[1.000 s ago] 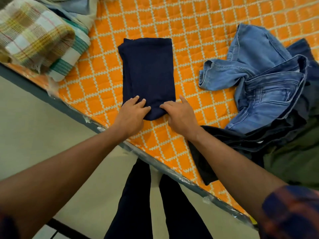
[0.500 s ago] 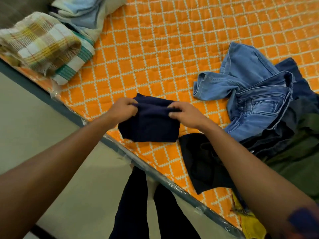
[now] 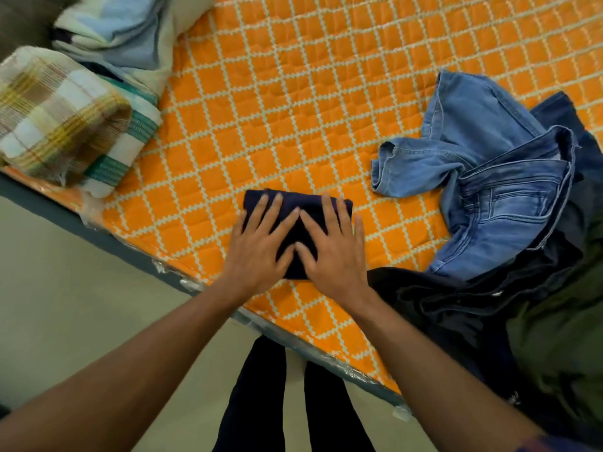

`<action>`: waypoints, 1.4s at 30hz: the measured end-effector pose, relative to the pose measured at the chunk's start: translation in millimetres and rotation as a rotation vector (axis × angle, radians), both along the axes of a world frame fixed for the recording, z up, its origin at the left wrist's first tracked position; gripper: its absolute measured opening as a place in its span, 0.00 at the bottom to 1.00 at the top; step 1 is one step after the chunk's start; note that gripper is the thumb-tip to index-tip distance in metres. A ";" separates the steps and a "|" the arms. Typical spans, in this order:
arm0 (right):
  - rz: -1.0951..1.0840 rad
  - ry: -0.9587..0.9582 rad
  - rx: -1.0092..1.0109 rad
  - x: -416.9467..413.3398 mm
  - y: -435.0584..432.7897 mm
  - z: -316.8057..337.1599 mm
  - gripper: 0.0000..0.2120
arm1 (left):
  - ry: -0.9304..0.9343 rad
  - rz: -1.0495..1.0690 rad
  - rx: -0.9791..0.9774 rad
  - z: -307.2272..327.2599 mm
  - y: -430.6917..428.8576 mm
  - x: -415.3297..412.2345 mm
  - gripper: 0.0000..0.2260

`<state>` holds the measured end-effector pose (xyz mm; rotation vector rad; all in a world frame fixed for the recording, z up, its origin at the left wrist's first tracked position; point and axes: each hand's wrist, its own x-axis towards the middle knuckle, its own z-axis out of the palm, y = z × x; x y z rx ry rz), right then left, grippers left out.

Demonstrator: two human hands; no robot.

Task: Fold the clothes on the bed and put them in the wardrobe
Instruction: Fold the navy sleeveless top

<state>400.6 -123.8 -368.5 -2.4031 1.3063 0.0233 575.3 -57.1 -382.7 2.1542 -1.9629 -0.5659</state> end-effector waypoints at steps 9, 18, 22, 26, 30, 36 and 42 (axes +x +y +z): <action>-0.571 -0.209 0.173 5.9 7.8 -9.9 0.29 | 0.212 0.460 0.085 2.1 -8.1 14.1 0.37; -1.009 -0.528 0.868 6.7 -16.5 5.2 0.29 | 0.870 0.777 0.364 27.4 -24.7 3.8 0.44; -0.989 -0.645 0.985 4.1 -35.5 13.4 0.17 | 1.192 0.930 0.477 25.3 -41.6 9.8 0.28; -0.891 -0.778 1.018 14.1 -56.5 35.8 0.22 | 1.534 0.967 0.612 40.5 -59.4 37.5 0.22; -0.839 -0.870 1.037 59.0 -86.3 63.8 0.22 | 1.755 0.908 0.652 67.2 -87.1 88.0 0.19; -0.726 -0.947 0.975 187.7 -168.0 102.3 0.28 | 1.942 0.763 0.445 106.4 -158.1 210.8 0.14; -0.368 -0.921 0.941 350.9 -278.4 156.5 0.23 | 1.997 0.734 0.126 157.5 -231.8 359.7 0.23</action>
